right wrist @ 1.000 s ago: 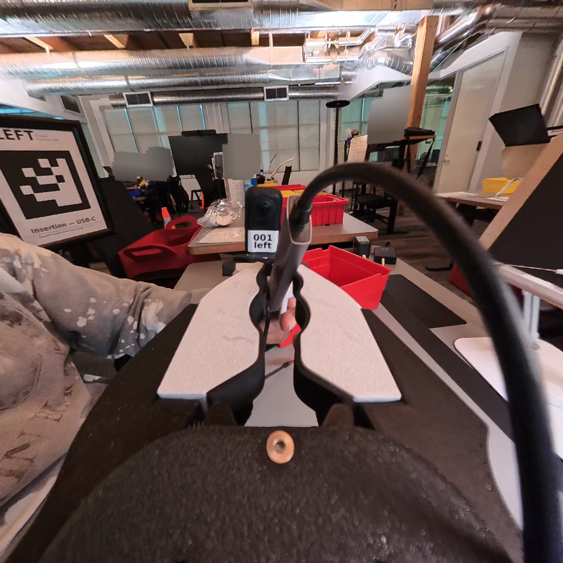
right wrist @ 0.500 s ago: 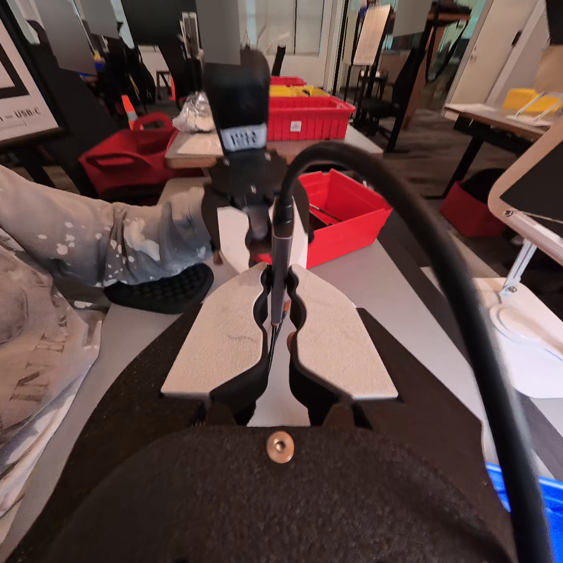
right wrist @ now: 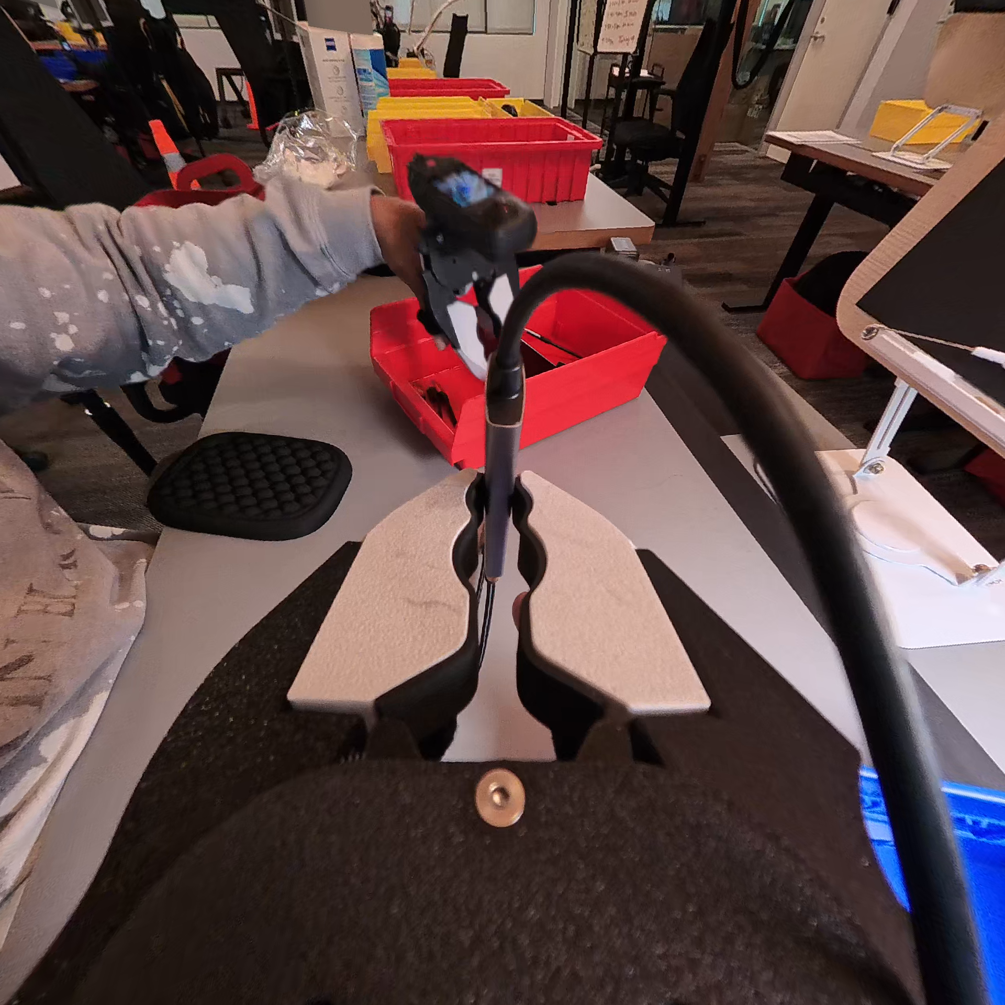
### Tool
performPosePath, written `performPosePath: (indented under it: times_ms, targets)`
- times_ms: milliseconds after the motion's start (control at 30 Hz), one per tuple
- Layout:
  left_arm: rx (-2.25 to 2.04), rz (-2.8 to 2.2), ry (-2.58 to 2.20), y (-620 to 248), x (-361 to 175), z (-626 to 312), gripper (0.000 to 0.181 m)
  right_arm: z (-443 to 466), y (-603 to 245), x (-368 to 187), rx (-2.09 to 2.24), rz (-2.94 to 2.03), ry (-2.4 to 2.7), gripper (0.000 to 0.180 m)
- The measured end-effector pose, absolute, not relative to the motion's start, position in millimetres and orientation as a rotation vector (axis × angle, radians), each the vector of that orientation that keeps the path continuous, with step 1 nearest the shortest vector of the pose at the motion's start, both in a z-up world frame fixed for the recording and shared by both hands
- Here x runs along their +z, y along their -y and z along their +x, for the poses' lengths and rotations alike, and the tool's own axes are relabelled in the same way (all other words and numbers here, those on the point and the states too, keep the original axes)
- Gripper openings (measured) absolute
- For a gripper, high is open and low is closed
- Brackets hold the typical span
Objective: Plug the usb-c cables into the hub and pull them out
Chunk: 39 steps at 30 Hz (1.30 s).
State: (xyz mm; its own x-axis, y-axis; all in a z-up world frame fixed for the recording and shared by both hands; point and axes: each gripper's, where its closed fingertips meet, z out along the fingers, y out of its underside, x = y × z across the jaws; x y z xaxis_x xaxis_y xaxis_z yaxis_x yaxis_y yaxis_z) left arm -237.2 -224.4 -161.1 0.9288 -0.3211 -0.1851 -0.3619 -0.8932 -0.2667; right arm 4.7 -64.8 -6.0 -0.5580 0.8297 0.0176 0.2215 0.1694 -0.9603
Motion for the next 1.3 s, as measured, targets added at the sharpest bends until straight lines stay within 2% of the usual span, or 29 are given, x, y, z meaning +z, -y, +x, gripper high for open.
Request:
performPosePath:
  times_ms: [33,300,433,700,967,1100,1300]
  targets:
    - [0.199,-2.825,-0.497,227,-174,-243,0.025,4,65,-7,1.407,-0.992,1.892,0.009]
    - [0.164,-2.885,-0.523,206,-222,-250,0.025,2,63,-12,1.430,-0.996,1.895,0.009]
    - [0.141,-2.899,-0.526,199,-227,-251,0.023,3,60,-13,1.438,-1.001,1.889,0.009]
    - [0.172,-2.879,-0.569,202,-229,-248,0.006,4,61,-12,1.451,-0.992,1.885,0.009]
    - [0.135,-2.879,-0.507,205,-228,-247,0.006,6,62,-9,1.443,-0.980,1.880,0.009]
    - [0.135,-2.819,-0.383,212,-193,-246,0.005,11,57,-1,1.451,-0.968,1.846,0.009]
    - [0.157,-2.537,-0.169,223,-73,-231,0.004,17,50,15,1.500,-0.953,1.776,0.009]
